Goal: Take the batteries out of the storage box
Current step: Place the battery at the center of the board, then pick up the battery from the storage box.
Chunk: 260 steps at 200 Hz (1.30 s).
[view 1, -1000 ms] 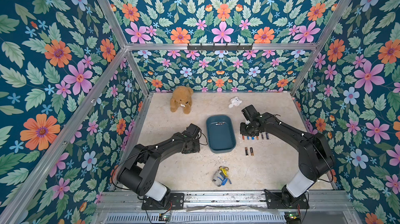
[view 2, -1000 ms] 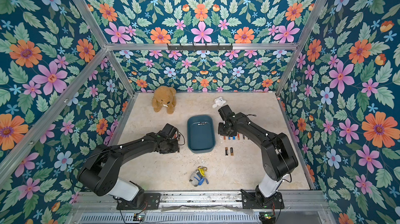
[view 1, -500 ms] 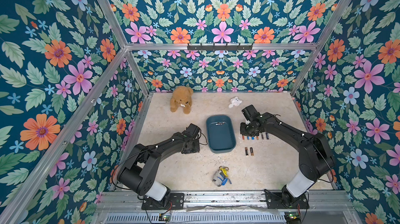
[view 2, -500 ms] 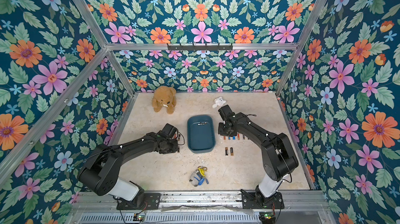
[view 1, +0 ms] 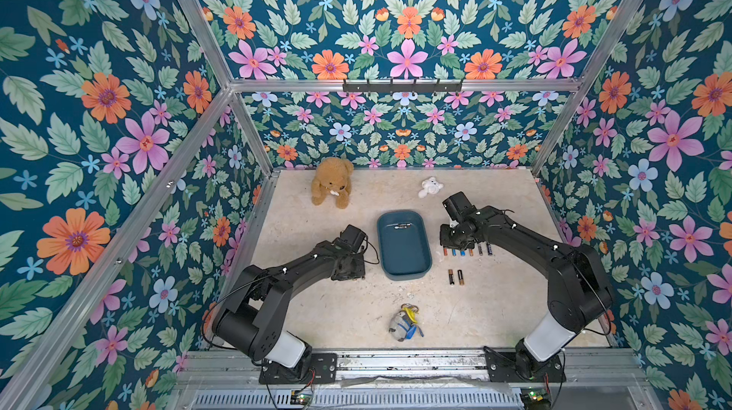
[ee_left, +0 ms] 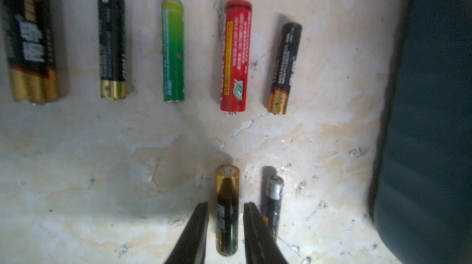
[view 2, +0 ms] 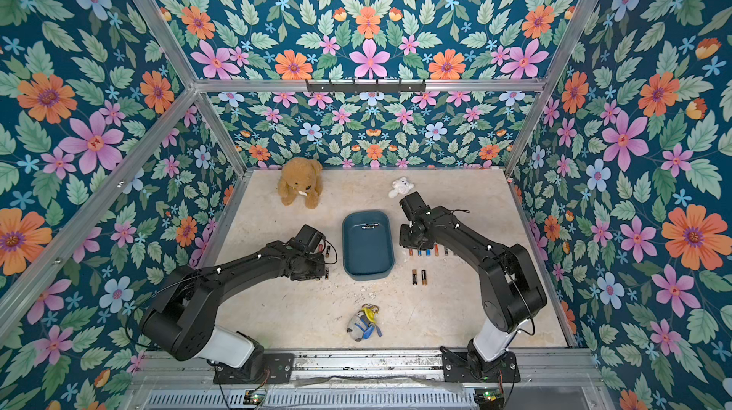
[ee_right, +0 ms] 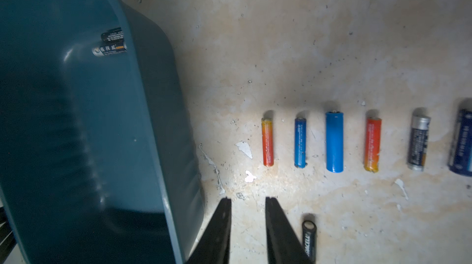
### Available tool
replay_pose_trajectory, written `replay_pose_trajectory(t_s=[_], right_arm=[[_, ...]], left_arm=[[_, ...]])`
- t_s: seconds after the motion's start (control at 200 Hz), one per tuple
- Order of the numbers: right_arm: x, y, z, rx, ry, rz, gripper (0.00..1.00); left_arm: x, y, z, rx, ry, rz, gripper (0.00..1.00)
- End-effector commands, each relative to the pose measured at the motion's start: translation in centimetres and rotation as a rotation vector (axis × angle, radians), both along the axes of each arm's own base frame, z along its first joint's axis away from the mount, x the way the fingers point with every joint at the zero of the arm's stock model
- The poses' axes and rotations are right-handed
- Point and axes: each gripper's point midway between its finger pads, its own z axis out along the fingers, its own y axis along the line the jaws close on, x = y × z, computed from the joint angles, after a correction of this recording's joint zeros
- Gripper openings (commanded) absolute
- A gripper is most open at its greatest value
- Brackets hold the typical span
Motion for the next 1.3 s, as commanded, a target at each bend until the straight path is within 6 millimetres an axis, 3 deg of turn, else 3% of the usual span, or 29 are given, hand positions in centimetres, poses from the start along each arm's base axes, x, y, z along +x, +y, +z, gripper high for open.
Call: replay_pose_trajectory(t_s=[0.0,0.06,0.075,0.145,0.315,0.34,0.75,0.925,1.12,1.295], right_arm=[[0.1,-0.1,0.6,0.001,-0.008,-0.011,0.29],[0.3,0.0,1.1,-0.008,-0.022,-0.015,0.29],[0.4,0.1,2.4,0.004,-0.05,-0.015,0.29],[0.7,0.5,3.7,0.01,-0.076,-0.01,0.29],[1.3,2.7,6.2,0.022,-0.122,0.037,0.3],[1.5,3.3,5.3,0.009,-0.102,0.048,0.3],[4.3,10.4,4.3,-0.041,-0.1,0.259,0.34],[5.2,11.5,2.3,-0.076,-0.08,0.322,0.39],[6.9,12.5,0.5,-0.123,-0.093,0.4,0.53],[7.8,13.7,-0.9,-0.122,-0.099,0.453,0.56]], left_arm=[[-0.1,0.3,0.5,0.02,0.002,-0.005,0.32],[0.1,0.3,1.0,0.023,-0.006,-0.006,0.32],[0.2,0.4,1.1,0.023,-0.006,-0.005,0.32],[0.4,0.4,1.7,0.023,-0.016,-0.003,0.32],[0.9,0.5,3.0,0.019,-0.036,0.004,0.33],[1.0,0.5,3.1,0.018,-0.039,0.004,0.33],[0.9,0.7,3.7,0.015,-0.036,0.012,0.34],[1.0,0.9,4.0,0.007,-0.036,0.019,0.34],[0.9,0.9,3.8,0.005,-0.019,0.011,0.34],[0.8,1.2,3.9,0.011,-0.016,0.007,0.35]])
